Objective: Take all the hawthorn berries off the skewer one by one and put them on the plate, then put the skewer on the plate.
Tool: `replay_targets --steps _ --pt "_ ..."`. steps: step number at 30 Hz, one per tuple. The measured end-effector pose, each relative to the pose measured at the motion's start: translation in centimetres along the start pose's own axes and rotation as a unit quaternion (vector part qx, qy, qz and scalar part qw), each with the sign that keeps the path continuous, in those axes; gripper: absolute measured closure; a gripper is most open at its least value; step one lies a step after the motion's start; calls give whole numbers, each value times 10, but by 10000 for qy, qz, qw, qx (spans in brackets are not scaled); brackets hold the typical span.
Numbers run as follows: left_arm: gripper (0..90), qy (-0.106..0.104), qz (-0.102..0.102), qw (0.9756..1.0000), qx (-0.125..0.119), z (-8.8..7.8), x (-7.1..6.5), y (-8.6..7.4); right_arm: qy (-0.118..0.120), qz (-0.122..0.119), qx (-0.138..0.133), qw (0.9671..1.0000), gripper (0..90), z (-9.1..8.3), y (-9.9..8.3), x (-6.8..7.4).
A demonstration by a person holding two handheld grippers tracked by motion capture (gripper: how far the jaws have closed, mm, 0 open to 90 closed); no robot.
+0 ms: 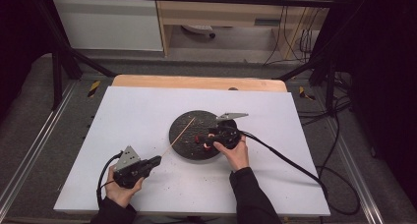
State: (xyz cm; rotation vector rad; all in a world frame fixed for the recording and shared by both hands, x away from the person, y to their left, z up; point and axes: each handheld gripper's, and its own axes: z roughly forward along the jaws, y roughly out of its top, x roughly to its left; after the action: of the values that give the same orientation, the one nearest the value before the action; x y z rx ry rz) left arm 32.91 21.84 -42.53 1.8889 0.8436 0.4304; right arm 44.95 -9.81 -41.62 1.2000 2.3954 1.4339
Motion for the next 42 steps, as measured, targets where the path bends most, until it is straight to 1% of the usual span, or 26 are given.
replay_targets --steps 2,4,7,9,11,13,16,18,23,27,29,31,33,37,42 --pt "883 9 -21 10000 6 0 0 0 -21 -25 -49 10000 313 -8 -2 -1" --pt "883 7 -26 10000 10 1 0 1 -52 -66 -22 10000 274 -15 -4 -1" --pt "883 18 -40 10000 18 1 -1 2 -130 -172 -57 9998 203 -26 -10 -2" --pt "883 34 -43 10000 34 2 -2 3 -229 -262 -62 9994 142 -34 -14 -2" --pt "883 44 -62 10000 45 3 -3 5 -303 -283 -8 9991 94 -40 -20 -4" --pt "883 44 -81 9999 66 5 -4 7 -370 -367 40 9986 72 -45 -27 -5" --pt "883 70 -133 9998 88 7 -3 10 -472 -388 86 9981 35 -54 -38 -8" --pt "883 94 -163 9998 108 9 -3 14 -534 -407 90 9977 26 -60 -44 -10" --pt "883 106 -162 9996 192 16 -3 23 -579 -446 114 9973 14 -74 -61 -16" --pt "883 103 -136 9995 268 25 -5 31 -561 -314 57 9979 9 -84 -72 -21" --pt "883 103 -107 9994 323 30 -6 35 -560 -293 31 9980 7 -88 -77 -23" --pt "883 96 -110 9992 361 34 -6 38 -615 -381 55 9974 7 -92 -83 -25" --pt "883 115 -89 9990 423 40 -6 42 -645 -394 68 9971 7 -95 -88 -28" --pt "883 163 -117 9986 486 49 -4 51 -687 -367 138 9969 8 -101 -95 -31" --pt "883 253 -121 9981 554 58 -1 60 -642 -388 60 9972 9 -108 -100 -34"
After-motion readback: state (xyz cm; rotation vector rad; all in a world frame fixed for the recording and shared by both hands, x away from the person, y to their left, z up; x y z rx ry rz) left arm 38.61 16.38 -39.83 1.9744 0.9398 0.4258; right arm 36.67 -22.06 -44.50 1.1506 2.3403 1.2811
